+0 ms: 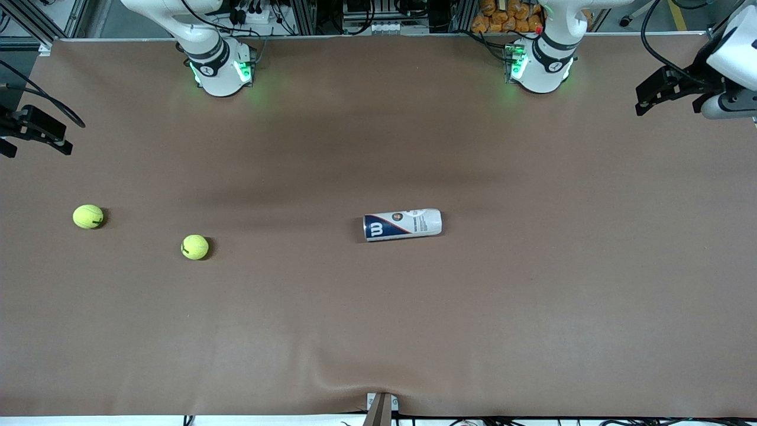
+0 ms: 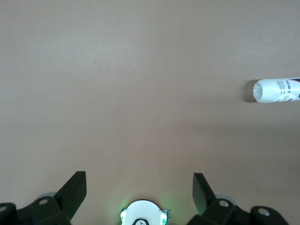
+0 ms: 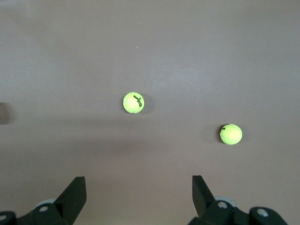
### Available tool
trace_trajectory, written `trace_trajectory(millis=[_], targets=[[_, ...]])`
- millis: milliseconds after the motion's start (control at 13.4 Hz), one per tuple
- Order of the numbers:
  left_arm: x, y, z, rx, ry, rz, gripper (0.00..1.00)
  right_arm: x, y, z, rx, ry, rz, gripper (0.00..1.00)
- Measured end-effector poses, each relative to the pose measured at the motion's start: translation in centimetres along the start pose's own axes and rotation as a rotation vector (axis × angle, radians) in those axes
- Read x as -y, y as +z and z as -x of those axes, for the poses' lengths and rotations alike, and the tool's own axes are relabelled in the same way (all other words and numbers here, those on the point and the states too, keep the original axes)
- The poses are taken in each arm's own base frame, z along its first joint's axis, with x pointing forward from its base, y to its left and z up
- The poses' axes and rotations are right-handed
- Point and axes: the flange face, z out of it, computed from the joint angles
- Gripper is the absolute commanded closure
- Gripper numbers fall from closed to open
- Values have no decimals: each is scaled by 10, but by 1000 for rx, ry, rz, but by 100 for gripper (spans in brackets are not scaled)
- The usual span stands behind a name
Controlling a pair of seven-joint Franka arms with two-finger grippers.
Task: Insert tennis ball vertically with right arm
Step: 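Reach the left gripper to the can while the right gripper approaches a ball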
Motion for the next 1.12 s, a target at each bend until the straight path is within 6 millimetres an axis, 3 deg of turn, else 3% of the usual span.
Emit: trace_trajectory(millis=[746, 970, 1119], targets=[[3, 13, -21, 24, -6, 4, 0, -2, 9, -4, 17, 4, -1, 0], [-20, 18, -23, 33, 37, 0, 0, -15, 41, -18, 74, 31, -5, 0], [-41, 20, -22, 38, 76, -4, 0, -21, 52, -23, 89, 41, -7, 0]])
